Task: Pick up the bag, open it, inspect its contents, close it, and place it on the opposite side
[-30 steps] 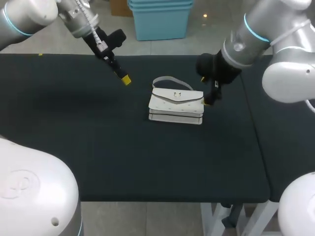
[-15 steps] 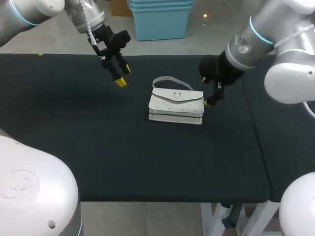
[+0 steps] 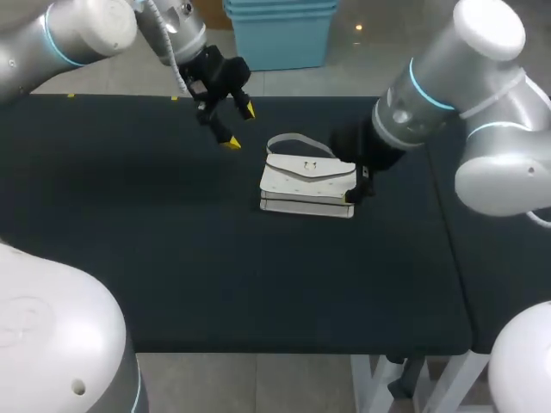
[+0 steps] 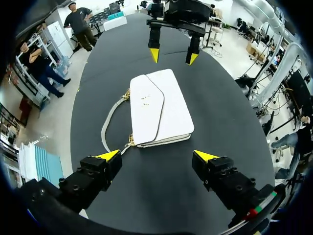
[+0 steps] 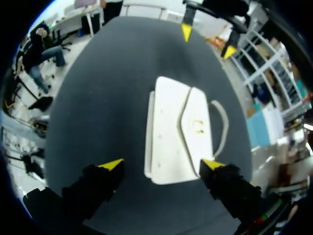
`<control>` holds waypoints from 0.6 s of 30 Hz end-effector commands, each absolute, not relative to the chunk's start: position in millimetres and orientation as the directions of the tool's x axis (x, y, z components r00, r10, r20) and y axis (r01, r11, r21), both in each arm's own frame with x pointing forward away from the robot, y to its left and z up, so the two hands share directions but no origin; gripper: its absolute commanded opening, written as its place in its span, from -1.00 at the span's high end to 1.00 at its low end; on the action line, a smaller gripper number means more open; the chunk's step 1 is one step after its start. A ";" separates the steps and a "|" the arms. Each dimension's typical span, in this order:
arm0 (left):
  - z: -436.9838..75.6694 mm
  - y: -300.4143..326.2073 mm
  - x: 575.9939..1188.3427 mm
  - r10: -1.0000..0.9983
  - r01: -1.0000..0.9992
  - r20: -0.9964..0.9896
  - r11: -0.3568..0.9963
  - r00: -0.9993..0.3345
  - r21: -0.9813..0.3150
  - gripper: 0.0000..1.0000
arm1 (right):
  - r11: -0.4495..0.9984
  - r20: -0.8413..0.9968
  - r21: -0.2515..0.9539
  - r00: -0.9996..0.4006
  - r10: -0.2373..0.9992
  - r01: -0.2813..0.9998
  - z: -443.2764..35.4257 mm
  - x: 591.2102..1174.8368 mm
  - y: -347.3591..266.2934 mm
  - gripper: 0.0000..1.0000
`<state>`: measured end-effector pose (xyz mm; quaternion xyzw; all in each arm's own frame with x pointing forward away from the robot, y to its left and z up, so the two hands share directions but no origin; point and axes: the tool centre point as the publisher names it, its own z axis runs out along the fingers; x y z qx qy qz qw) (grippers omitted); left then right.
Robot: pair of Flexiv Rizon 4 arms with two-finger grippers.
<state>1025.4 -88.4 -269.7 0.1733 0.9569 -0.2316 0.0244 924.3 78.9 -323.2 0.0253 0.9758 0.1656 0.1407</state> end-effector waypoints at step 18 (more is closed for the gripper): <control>-276.9 -83.8 1022.9 0.338 0.538 -0.446 0.699 -0.829 -0.471 -1.00 | 0.979 -0.555 0.201 -0.819 0.147 0.039 -359.5 932.1 78.3 -0.94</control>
